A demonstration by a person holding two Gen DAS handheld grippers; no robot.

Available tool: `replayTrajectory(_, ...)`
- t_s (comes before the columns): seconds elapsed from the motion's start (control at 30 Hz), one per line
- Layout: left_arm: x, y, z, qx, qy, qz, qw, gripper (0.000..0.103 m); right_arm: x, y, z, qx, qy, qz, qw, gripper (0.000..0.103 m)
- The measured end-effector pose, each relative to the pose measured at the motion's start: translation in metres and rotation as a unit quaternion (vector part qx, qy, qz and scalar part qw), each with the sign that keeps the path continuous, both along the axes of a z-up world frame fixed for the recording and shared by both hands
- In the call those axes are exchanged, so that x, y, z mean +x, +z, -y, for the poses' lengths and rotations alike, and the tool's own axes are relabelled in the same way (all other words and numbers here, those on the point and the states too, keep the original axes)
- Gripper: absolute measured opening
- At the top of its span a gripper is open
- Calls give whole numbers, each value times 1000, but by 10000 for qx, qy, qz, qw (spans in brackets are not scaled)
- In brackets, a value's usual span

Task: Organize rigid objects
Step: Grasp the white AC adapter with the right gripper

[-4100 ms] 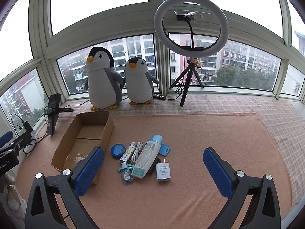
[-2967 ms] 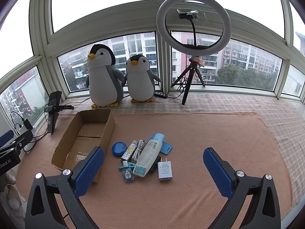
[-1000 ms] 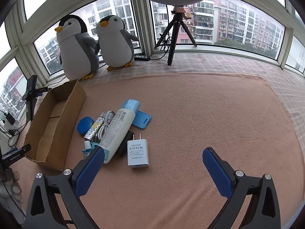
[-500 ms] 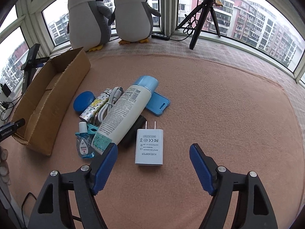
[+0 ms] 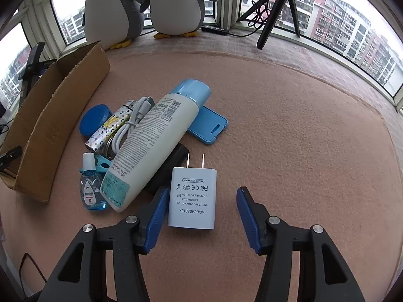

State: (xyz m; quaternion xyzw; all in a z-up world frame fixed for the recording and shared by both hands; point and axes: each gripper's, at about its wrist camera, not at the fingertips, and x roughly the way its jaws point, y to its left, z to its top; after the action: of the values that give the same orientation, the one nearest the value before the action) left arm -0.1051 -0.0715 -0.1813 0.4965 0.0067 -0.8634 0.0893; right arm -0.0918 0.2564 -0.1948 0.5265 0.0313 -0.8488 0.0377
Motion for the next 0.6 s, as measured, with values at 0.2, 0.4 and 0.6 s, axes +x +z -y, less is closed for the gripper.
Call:
replayTrajectory(0.2, -1, -2, 0, 29, -14, 17, 10000, 47, -5, -4, 0, 0, -7, 47, 10000, 43)
replayTrajectory(0.4, -2, -3, -1, 65, -13, 23, 10000, 47, -6, -3, -1, -17, -29, 56, 10000, 32)
replayTrajectory(0.6, -4, -6, -2, 73, -20, 68, 9999, 47, -3, -3, -3, -9, -82, 72, 9999, 32)
